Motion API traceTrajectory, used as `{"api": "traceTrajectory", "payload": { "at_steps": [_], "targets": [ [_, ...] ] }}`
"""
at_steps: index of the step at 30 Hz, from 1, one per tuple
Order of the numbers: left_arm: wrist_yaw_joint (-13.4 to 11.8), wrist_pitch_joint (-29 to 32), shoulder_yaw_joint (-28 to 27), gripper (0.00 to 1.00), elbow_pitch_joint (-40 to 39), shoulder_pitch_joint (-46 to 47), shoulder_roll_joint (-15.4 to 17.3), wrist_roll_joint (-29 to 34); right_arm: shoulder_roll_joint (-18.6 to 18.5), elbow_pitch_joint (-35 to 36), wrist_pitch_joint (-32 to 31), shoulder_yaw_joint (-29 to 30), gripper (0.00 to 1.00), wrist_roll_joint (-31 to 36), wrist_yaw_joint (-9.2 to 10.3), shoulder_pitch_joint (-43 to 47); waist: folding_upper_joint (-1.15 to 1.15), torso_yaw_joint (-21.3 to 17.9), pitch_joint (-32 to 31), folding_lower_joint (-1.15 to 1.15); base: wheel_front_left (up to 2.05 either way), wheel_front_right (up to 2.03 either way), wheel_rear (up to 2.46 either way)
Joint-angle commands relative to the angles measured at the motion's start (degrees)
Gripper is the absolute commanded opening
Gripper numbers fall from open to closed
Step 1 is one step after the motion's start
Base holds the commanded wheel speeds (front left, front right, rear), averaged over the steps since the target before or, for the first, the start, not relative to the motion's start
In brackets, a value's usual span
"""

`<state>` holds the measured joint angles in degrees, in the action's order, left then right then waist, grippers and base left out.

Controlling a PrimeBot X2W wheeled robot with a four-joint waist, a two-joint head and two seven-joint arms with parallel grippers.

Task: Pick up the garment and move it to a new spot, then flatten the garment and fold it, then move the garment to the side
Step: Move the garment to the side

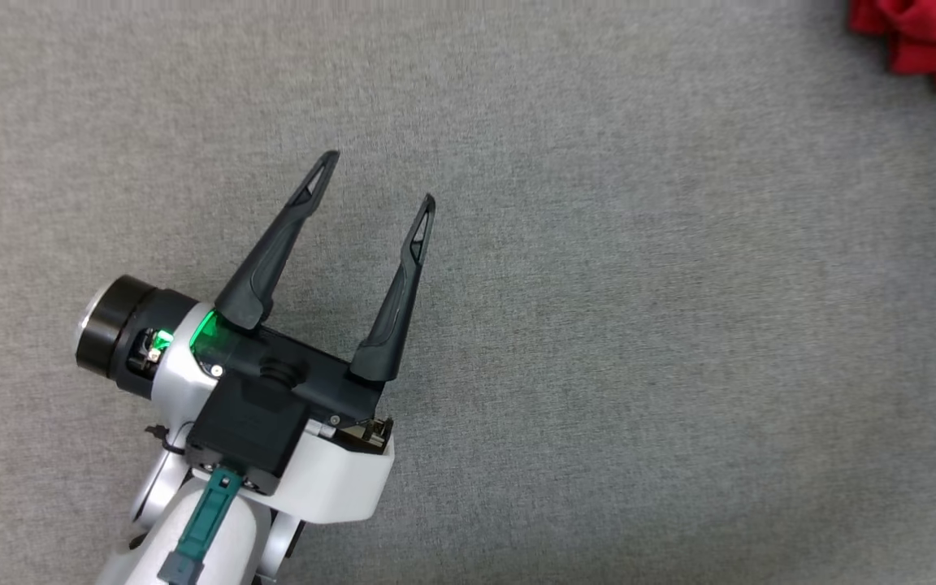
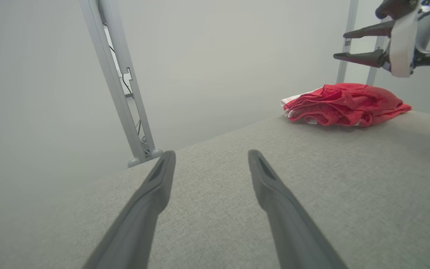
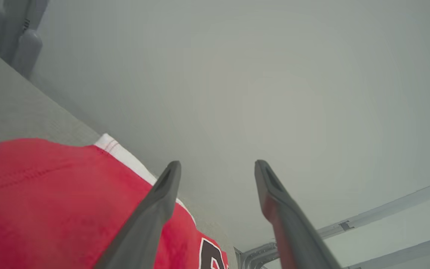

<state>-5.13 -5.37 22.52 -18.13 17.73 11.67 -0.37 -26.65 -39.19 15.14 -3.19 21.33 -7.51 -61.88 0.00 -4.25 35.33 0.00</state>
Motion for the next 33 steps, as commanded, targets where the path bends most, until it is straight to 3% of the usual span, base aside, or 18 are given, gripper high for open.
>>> {"api": "traceTrajectory", "payload": {
  "at_steps": [1, 6, 10, 22, 33],
  "targets": [
    [-0.3, -0.4, -0.2, 1.0, 0.2, -0.5, -0.1, -0.6, 0.8, 0.6, 0.0, 0.3, 1.0, -1.0, 0.04, 1.7, 0.0, -0.5, -2.0, 0.0, 0.0, 0.0, 0.0],
    [-1.3, -1.8, -0.9, 1.0, 3.6, -3.0, -1.4, -3.5, 10.8, 6.9, 0.0, 1.7, 1.0, -9.9, 0.04, 10.0, 0.0, -1.2, -7.5, 0.0, 0.0, 0.0, 0.0],
    [-2.4, -3.1, -1.5, 1.0, 6.7, -5.2, -2.6, -5.4, 14.9, 10.3, 0.0, 0.1, 1.0, -16.6, 0.04, 16.4, 0.0, -0.9, -12.5, 0.0, 0.0, 0.0, 0.0],
    [-5.7, -6.8, -5.1, 1.0, 12.6, -12.8, -4.6, -11.2, 20.5, 19.5, 0.0, -8.5, 1.0, -27.0, 0.03, 33.0, 0.0, 0.3, -23.4, 0.0, 0.0, 0.0, 0.0],
    [-5.8, -9.7, -7.7, 1.0, 17.2, -18.8, -6.0, -14.3, 22.8, 28.9, 0.0, -3.9, 1.0, -27.5, 0.03, 49.1, 0.0, 3.2, -29.2, 0.0, 0.0, 0.0, 0.0]
  ]
}}
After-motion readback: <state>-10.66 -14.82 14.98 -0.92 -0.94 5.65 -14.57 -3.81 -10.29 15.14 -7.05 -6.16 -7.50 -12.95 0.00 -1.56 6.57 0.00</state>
